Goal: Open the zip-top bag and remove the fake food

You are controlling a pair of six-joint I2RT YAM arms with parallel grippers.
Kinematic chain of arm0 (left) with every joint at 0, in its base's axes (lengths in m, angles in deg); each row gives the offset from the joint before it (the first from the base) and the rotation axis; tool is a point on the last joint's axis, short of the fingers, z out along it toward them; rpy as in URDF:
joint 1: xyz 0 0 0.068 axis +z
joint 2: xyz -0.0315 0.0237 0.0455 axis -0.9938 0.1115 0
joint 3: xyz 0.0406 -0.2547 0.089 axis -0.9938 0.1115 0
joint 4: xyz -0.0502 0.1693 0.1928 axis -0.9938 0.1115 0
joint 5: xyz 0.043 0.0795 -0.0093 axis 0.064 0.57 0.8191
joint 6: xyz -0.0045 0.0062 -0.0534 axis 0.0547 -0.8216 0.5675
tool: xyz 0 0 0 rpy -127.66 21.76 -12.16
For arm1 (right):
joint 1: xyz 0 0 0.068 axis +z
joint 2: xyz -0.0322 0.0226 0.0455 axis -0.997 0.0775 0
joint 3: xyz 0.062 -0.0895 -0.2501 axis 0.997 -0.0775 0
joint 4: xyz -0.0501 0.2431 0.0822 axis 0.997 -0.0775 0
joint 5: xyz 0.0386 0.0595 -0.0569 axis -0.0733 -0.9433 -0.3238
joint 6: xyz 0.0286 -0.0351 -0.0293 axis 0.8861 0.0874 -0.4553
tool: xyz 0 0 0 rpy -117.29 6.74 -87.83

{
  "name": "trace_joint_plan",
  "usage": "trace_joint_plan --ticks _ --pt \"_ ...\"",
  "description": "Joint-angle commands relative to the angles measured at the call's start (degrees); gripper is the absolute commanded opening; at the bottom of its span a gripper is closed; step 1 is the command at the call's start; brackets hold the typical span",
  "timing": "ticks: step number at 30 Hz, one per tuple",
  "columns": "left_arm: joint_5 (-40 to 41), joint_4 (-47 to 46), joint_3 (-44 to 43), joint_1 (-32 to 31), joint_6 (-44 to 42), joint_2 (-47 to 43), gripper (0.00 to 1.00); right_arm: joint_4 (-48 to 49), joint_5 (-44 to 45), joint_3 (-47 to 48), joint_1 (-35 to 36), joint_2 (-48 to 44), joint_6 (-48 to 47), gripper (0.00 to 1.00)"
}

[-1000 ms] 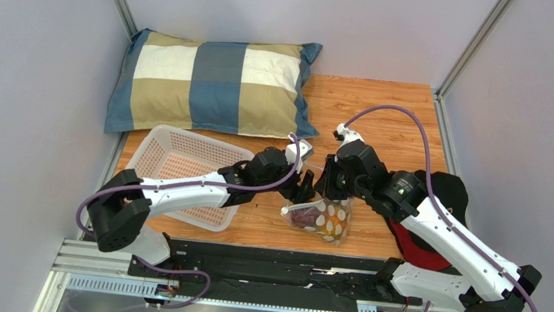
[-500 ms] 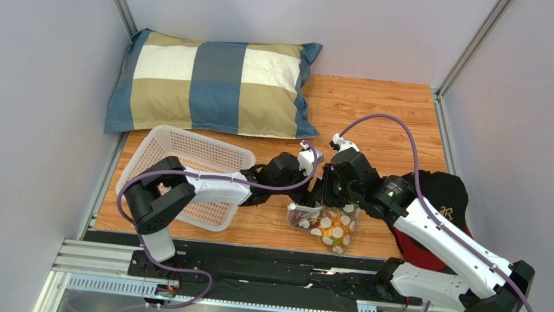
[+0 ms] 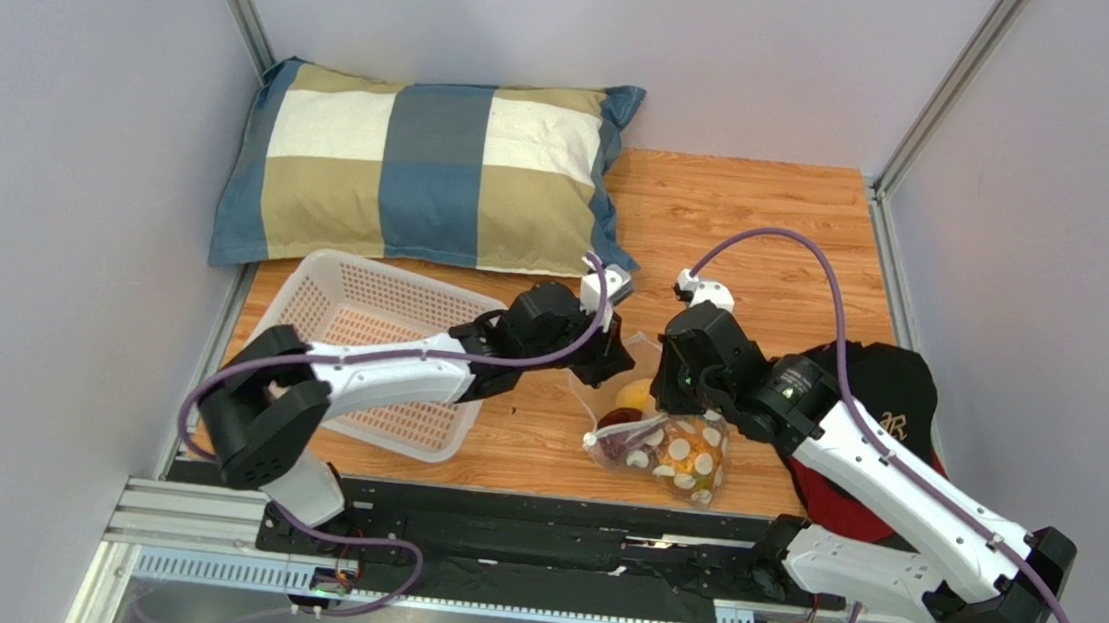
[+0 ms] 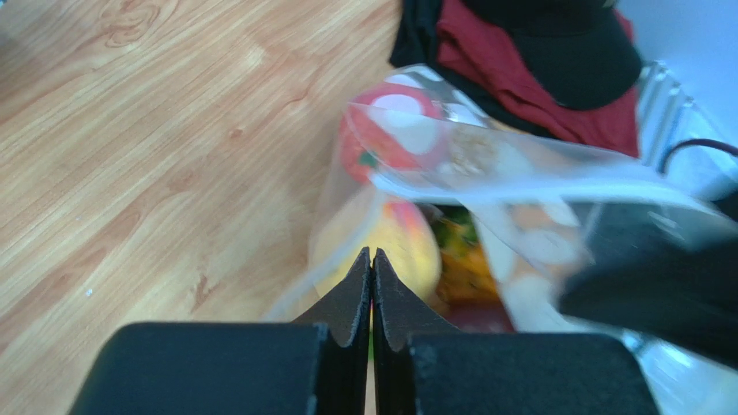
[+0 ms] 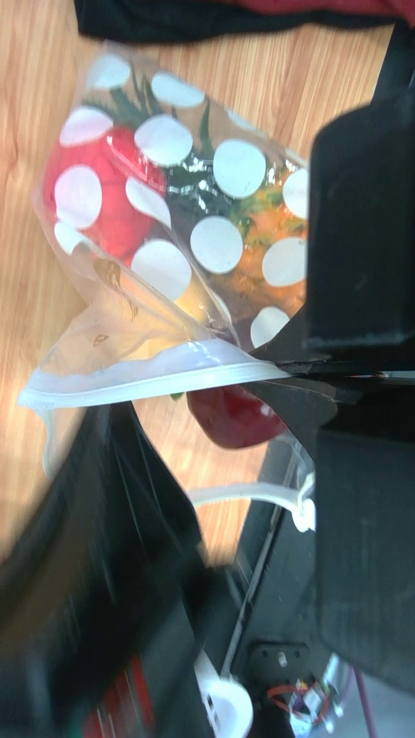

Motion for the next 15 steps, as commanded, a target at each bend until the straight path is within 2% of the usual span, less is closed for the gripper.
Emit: trace_joint_plan --ticks 1,2,3,4,5,7,8,10,15 --pt "-6.4 7.5 0.6 -0.2 -0.1 -9.9 0.00 -0.3 5.5 1.0 0.2 -1.1 -2.5 0.00" --pt "-8.4 8.4 1.2 -0.3 -0.2 -11.0 0.00 -0.2 5.3 0.8 0.2 -1.3 -2.6 0.00" --pt "-13.5 10.1 2.0 -0.6 -0.5 -13.1 0.08 -0.2 4.8 1.1 0.1 -1.7 -2.7 0.00" --pt "-14.4 11.1 2.5 -0.6 -0.4 -13.2 0.18 0.0 4.4 1.1 0.2 -1.9 -2.7 0.00" --pt "-15.9 11.9 2.5 -0.6 -0.5 -12.5 0.33 0.3 3.2 1.1 0.1 -2.0 -2.9 0.00" --pt "-18.8 12.8 2.4 -0.7 -0.5 -11.1 0.41 1.1 2.3 1.0 0.1 -2.3 -3.0 0.00" --pt "-19.1 12.3 2.6 -0.8 -0.2 -9.5 0.50 1.5 0.9 0.8 0.2 -2.3 -3.3 0.00" --pt "-18.9 9.9 3.0 -0.8 0.0 -7.9 0.54 2.9 -0.6 0.6 0.2 -2.3 -3.4 0.00" --pt "-24.4 6.2 1.6 -1.5 -2.6 -2.5 0.52 3.4 -3.0 1.9 0.3 -2.4 -3.6 0.00"
